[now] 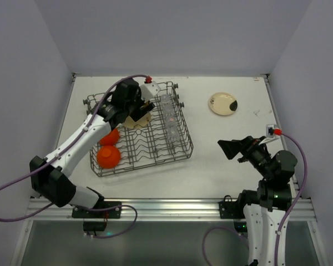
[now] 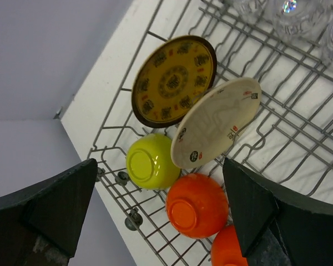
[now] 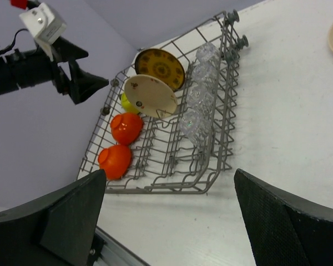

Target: Unload the mixed dishes from the dish rack

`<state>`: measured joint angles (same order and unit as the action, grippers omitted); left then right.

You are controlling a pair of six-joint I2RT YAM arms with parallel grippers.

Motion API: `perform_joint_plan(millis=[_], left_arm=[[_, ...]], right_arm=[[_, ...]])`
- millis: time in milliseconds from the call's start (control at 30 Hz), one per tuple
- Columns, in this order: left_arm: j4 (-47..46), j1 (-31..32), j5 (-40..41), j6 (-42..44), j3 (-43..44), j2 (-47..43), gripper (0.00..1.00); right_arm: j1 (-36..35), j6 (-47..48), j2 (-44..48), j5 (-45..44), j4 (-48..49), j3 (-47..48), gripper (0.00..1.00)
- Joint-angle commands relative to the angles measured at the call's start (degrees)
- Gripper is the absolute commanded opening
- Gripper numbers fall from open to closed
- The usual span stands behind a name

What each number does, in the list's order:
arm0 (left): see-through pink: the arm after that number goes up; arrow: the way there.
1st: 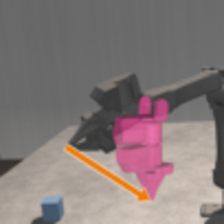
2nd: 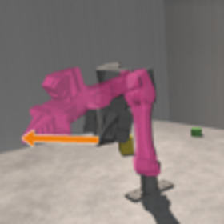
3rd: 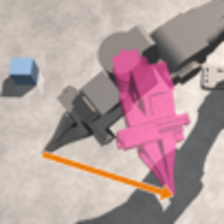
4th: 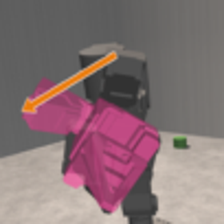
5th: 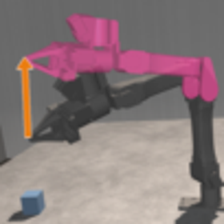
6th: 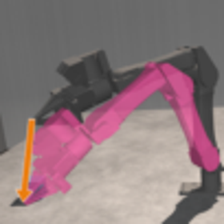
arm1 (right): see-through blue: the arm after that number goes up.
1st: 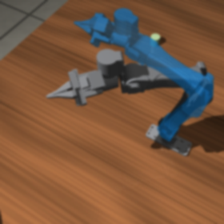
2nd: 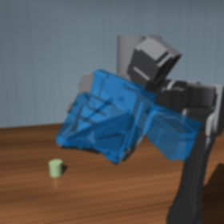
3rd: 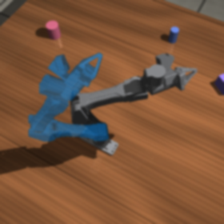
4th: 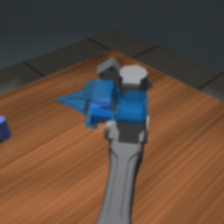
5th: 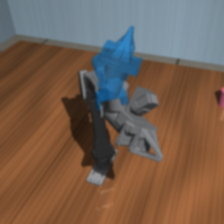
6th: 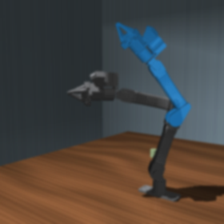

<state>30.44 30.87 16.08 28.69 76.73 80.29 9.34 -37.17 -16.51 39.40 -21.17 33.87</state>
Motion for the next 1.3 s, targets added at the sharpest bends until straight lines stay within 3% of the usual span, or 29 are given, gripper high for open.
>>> perform_joint_plan(millis=[0,67,200,633,933,1033,1267], left_arm=[[11.12,-2.83,-6.39,2.43,6.32,5.3,0.98],[12.54,-2.84,-7.55,2.34,6.24,7.76,0.98],[10.09,-2.92,-1.84,3.38,4.22,11.55,0.98],[-2.31,-4.15,2.38,8.4,0.88,17.79,0.94],[-3.36,-4.68,-0.43,10.16,1.41,18.94,0.71],[-3.19,-4.68,-0.87,10.77,1.58,19.64,0.51],[-2.14,-4.59,-1.48,11.83,2.11,19.03,0.4]], right_arm=[[-0.12,1.4,-0.36,3.92,-3.44,1.11,0.99],[-0.12,1.48,-0.8,3.76,-3.35,1.03,0.99],[-0.2,1.14,-0.98,4.72,-2.83,0.68,0.99],[-0.2,-0.45,-2.21,6.04,0.86,-1.17,0.99],[-0.2,-0.98,-2.56,6.57,1.92,-2.4,0.99],[-0.2,-1.15,-2.65,6.57,2.45,-2.66,0.99],[-0.2,-1.94,-2.91,6.92,3.59,-3.19,0.99]])
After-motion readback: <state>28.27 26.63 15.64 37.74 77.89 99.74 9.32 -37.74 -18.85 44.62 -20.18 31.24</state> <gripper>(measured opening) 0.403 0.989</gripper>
